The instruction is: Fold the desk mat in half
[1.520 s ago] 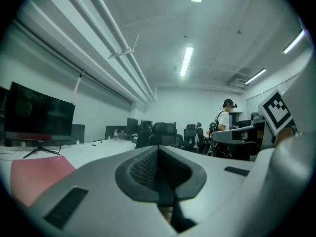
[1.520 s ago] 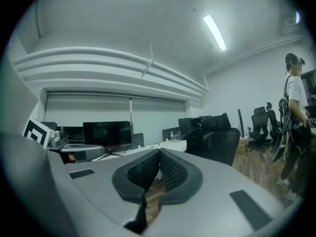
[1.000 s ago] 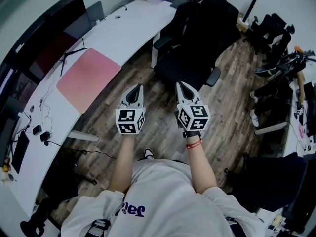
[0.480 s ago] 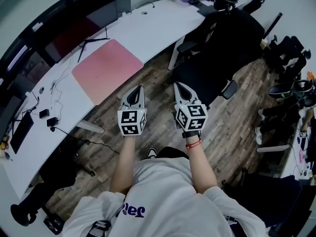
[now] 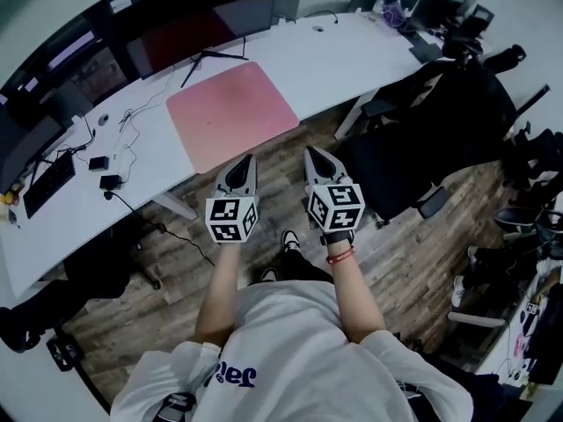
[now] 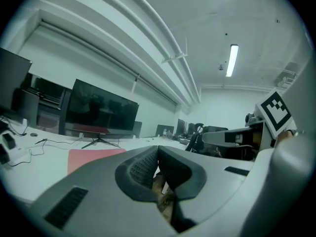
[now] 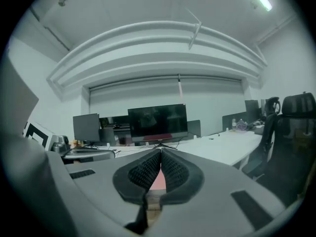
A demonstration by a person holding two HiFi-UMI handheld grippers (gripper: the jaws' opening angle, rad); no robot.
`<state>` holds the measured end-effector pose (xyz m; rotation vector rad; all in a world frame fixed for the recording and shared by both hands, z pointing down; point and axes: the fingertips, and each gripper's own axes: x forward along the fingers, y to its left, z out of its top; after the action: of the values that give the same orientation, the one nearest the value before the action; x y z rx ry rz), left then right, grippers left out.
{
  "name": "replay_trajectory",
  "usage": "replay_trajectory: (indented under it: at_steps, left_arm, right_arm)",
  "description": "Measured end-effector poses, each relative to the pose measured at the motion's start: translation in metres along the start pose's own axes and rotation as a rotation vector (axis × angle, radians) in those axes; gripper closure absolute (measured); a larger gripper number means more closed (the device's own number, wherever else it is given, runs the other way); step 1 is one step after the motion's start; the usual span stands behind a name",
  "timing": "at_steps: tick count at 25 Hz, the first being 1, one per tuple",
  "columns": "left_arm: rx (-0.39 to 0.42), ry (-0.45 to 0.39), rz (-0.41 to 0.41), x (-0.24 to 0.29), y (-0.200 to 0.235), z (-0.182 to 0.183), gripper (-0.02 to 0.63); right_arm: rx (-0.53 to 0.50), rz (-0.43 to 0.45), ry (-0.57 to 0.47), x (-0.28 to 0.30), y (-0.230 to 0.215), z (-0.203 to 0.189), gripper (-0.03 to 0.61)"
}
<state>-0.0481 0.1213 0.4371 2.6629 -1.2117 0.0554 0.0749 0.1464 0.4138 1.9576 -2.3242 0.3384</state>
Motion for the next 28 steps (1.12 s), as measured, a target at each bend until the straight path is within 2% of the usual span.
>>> replay_trajectory:
  at_steps: [7,13,22,28]
  left_arm:
    - [0.002,-0.006,0.124,0.027,0.035,0.016,0.594]
    - [0.001,0.014,0.215,0.053,0.053,0.015,0.594]
    - [-0.064,0.032,0.330,0.091,0.077,-0.005,0.594]
    - [-0.115,0.085,0.377,0.121,0.085,-0.040,0.592]
  right_arm:
    - [-0.007,0.137,0.006,0.064,0.003,0.019,0.572]
    - [-0.003,0.228,0.021,0.109,-0.007,0.026,0.568]
    - [0.008,0.334,0.083,0.168,-0.028,0.008,0.561]
    - [0.016,0.377,0.137,0.202,-0.052,-0.017,0.552]
